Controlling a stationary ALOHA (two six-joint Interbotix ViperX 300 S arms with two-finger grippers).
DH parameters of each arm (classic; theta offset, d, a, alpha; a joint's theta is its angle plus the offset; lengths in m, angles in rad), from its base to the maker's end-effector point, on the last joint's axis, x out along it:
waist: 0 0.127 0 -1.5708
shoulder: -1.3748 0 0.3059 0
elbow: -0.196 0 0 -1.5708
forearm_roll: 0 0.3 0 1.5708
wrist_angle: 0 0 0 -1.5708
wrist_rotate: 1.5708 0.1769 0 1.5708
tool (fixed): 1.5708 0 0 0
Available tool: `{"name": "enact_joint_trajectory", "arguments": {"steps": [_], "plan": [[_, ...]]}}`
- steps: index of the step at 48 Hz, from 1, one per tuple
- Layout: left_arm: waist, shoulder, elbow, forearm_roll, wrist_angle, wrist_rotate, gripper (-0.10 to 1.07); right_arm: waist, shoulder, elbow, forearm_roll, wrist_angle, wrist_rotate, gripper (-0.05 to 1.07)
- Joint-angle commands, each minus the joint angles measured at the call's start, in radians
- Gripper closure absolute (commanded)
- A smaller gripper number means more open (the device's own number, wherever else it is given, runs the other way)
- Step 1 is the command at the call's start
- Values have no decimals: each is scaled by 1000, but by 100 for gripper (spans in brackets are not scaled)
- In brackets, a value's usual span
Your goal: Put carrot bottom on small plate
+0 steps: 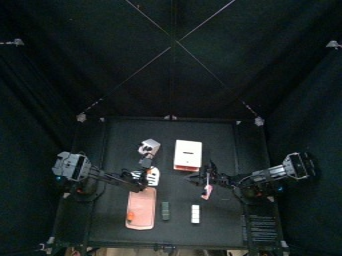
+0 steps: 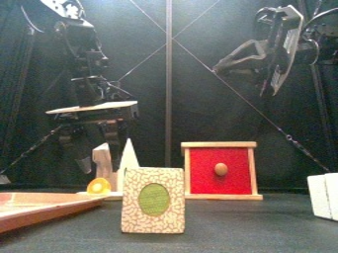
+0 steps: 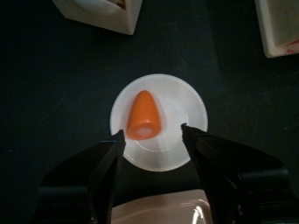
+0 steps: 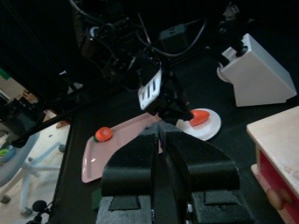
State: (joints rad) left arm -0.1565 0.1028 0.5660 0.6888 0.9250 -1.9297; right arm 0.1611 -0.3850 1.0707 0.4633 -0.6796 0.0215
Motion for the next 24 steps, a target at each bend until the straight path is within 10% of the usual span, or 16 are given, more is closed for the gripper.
{"name": "enact_joint_trajectory", "arguments": {"steps": [1, 24], "plan": [[2, -12, -14, 6, 0, 0, 9, 0, -12, -9, 0, -8, -2, 52], [-5, -12, -12, 8, 0, 2, 9, -2, -12, -8, 0, -8, -2, 52]]}}
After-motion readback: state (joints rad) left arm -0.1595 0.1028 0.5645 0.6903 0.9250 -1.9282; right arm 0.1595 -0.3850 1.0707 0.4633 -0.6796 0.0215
